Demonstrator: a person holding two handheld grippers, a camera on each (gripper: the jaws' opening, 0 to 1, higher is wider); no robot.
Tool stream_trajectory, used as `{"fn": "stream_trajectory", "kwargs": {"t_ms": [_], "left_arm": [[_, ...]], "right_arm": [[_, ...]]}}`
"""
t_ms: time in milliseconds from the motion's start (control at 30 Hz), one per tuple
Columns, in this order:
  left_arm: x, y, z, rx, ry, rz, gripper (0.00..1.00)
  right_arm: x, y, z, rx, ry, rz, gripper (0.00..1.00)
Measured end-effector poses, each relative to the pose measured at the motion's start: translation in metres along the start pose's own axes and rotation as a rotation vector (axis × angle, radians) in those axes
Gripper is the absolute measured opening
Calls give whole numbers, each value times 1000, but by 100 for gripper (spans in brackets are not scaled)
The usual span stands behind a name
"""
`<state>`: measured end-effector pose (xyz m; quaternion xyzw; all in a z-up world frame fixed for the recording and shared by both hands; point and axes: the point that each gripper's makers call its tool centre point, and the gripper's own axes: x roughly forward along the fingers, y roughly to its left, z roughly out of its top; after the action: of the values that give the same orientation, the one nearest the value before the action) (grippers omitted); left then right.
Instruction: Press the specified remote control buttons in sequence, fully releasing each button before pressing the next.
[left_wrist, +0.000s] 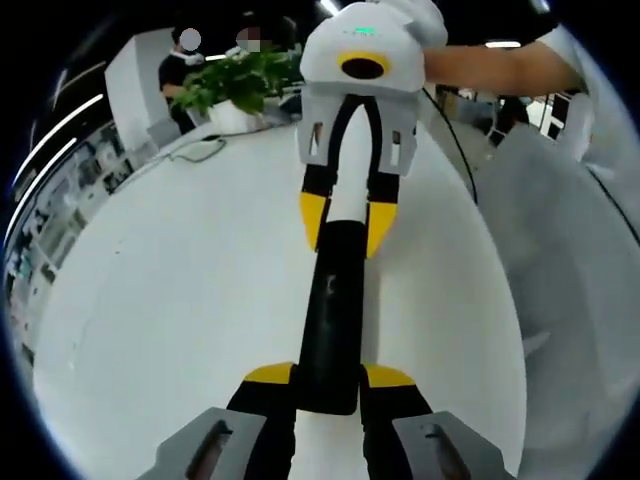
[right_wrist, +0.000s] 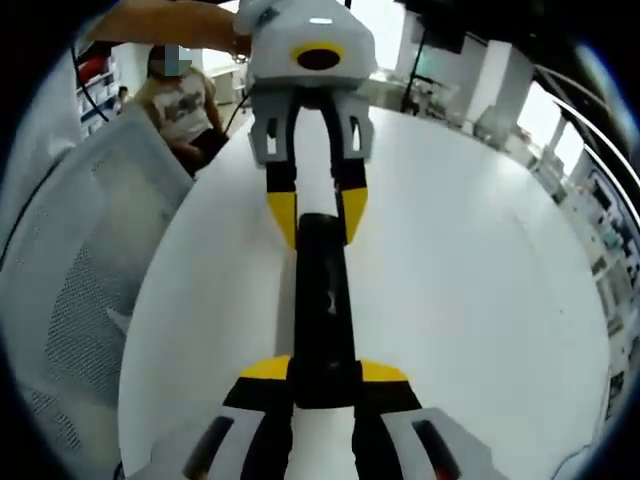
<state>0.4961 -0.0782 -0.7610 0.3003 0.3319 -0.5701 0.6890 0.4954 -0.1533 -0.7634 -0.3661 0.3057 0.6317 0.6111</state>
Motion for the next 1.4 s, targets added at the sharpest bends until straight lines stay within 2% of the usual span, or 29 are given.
{"fn": "stream_trajectory", "kwargs": {"t_ms": [233, 967, 1400], "left_arm": [[2, -9, -1, 7, 15, -8, 23], [1, -23, -13, 30, 54, -11, 23], [3, -21, -17, 24, 64, -8, 23]], "right_arm": [[1, 10, -3, 14, 11, 4, 19], [11, 19, 0, 11, 24, 2, 19], [15, 18, 0, 12, 26, -4, 19]]}}
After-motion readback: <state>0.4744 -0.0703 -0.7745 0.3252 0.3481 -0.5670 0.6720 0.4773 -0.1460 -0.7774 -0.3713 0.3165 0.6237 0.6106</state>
